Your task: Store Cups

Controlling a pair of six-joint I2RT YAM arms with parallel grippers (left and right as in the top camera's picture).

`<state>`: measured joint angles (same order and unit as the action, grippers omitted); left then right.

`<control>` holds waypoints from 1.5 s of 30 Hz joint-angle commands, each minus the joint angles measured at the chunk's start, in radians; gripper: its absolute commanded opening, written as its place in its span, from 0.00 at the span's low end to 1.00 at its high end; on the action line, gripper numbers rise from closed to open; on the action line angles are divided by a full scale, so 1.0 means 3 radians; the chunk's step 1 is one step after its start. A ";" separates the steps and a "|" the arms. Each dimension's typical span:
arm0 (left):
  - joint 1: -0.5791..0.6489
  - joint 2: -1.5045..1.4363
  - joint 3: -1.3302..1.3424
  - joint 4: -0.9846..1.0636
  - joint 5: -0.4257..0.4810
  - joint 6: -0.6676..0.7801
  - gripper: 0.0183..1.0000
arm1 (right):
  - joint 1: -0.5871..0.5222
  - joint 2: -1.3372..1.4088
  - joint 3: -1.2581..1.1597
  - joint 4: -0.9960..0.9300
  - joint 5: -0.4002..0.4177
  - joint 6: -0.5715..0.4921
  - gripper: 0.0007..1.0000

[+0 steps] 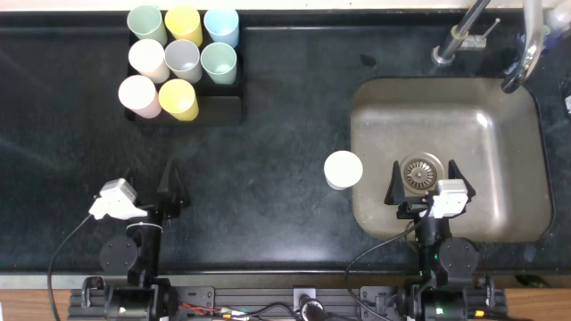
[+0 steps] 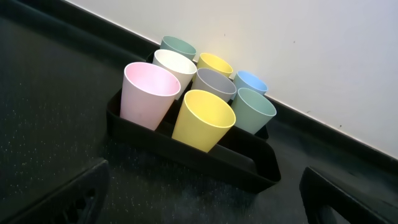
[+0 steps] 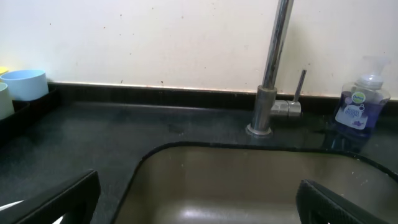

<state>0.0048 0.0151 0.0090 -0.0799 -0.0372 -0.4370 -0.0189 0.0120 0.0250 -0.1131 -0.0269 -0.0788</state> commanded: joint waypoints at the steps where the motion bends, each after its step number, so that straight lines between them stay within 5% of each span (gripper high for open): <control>1: 0.0018 -0.0041 -0.0004 -0.0014 0.0046 0.0072 1.00 | 0.0013 -0.0028 -0.0017 0.0017 -0.0019 -0.0013 1.00; 20: 0.0018 -0.0041 -0.0004 -0.0014 0.0046 0.0072 1.00 | 0.0023 -0.0025 -0.0017 0.0014 0.0052 -0.0008 1.00; 25: 0.0018 -0.0041 -0.0004 -0.0014 0.0046 0.0072 1.00 | 0.0135 -0.0023 0.0200 -0.0014 0.0048 0.0618 1.00; 28: 0.0018 -0.0041 -0.0004 -0.0014 0.0046 0.0072 1.00 | 0.0183 0.0047 0.0720 -0.0454 0.0055 0.1156 1.00; 34: 0.0018 -0.0041 -0.0004 -0.0014 0.0046 0.0072 1.00 | 0.0256 0.0776 0.1938 -0.1857 -0.0070 0.1597 1.00; 37: 0.0018 -0.0041 -0.0004 -0.0014 0.0046 0.0072 1.00 | 0.0367 0.1293 0.2539 -0.2235 -0.0351 0.1598 0.99; 45: 0.0018 -0.0041 -0.0004 -0.0014 0.0046 0.0072 1.00 | 0.0877 0.2617 0.3520 -0.3193 -0.0371 0.1582 1.00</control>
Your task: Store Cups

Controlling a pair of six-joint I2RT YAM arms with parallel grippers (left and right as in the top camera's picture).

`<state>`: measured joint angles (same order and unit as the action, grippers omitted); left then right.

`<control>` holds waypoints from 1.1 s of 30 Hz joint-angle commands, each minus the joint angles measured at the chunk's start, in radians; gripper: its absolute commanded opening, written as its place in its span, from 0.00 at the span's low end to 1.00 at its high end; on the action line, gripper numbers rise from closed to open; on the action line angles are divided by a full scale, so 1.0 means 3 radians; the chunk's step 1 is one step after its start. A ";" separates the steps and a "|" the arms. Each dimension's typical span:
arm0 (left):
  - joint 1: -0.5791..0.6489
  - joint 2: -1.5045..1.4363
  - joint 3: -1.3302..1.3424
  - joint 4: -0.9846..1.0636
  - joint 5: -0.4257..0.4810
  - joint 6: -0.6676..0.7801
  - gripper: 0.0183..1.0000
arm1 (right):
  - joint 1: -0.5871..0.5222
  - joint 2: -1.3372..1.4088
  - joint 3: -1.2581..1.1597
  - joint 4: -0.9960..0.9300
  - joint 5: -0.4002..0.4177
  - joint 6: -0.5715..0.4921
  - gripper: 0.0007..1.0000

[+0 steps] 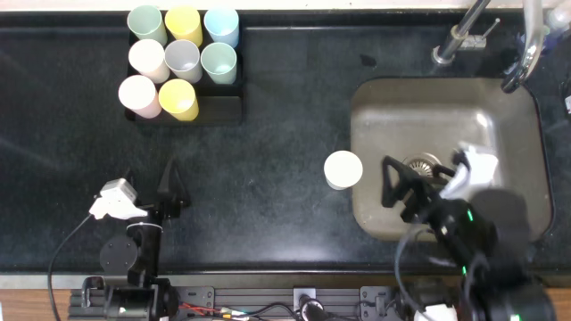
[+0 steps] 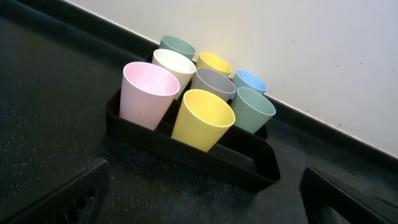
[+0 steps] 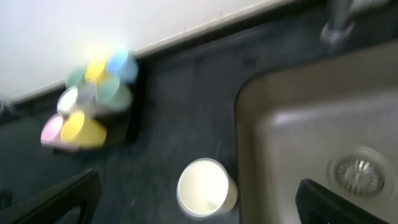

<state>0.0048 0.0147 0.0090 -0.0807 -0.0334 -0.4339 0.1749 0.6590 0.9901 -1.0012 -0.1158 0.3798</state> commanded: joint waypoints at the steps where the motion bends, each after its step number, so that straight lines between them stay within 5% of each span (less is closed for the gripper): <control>1: 0.0018 -0.0039 -0.0004 -0.0011 0.0033 0.0062 1.00 | 0.0301 0.0595 0.0380 -0.0329 -0.0076 0.0053 1.00; 14: 0.0018 -0.0039 -0.0004 -0.0011 0.0033 0.0062 1.00 | 0.0556 0.1737 0.0787 -0.0636 -0.0362 -0.0076 1.00; 17: 0.0018 -0.0039 -0.0004 -0.0011 0.0033 0.0064 1.00 | 0.0537 0.1836 0.0787 -0.0696 -0.0178 -0.0177 0.98; 21: 0.0022 -0.0039 -0.0004 -0.0010 -0.0043 0.0083 1.00 | 0.0426 0.1919 0.0787 -0.0783 0.0301 0.0211 0.96; 28: 0.0022 -0.0039 -0.0004 -0.0010 -0.0011 0.1172 1.00 | 0.0354 0.2253 0.0786 -0.0788 0.0388 0.0235 1.00; 33: 0.0022 -0.0039 -0.0003 -0.0013 0.0036 0.1461 1.00 | 0.0355 0.2476 0.0786 -0.0673 0.0374 0.0127 1.00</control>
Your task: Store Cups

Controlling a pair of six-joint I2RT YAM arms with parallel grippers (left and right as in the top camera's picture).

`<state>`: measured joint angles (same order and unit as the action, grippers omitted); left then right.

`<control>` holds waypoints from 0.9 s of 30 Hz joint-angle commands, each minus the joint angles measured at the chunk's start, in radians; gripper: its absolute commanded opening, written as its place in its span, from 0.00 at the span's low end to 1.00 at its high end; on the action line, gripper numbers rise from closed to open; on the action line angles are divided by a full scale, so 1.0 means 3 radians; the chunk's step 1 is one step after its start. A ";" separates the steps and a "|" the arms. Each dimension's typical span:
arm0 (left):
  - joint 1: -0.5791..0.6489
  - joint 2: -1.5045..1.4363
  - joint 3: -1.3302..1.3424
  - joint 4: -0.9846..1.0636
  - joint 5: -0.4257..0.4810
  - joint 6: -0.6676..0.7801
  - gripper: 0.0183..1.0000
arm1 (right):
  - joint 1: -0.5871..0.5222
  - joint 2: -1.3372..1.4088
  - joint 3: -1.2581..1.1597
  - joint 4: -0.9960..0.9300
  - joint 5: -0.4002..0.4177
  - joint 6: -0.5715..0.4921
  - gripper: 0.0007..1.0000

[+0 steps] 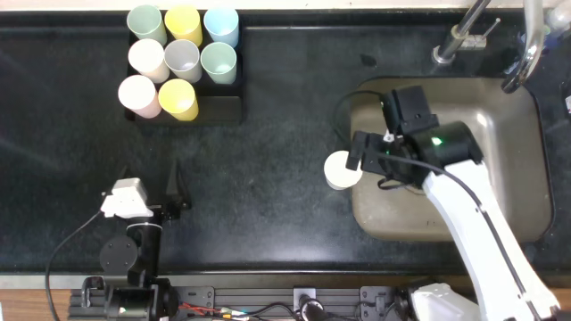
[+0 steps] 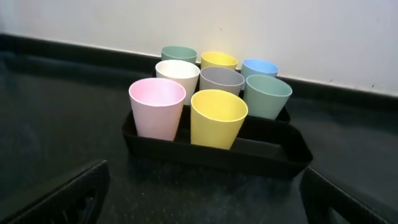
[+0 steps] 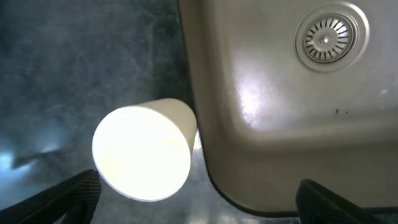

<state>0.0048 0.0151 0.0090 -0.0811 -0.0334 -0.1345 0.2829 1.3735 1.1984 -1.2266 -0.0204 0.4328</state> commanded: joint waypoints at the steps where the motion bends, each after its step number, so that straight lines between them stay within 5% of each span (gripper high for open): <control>1: 0.0022 -0.0041 -0.0003 -0.0011 0.0036 0.0463 1.00 | -0.0005 0.0121 0.0092 0.0103 0.0061 -0.0051 1.00; 27: 0.0022 -0.0041 -0.0003 -0.0011 0.0045 0.0462 1.00 | 0.0062 0.0526 -0.0047 0.0140 0.0060 -0.0122 0.95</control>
<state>0.0048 0.0151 0.0090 -0.0811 -0.0330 -0.0181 0.2863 1.5356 1.1961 -1.1847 -0.0105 0.4023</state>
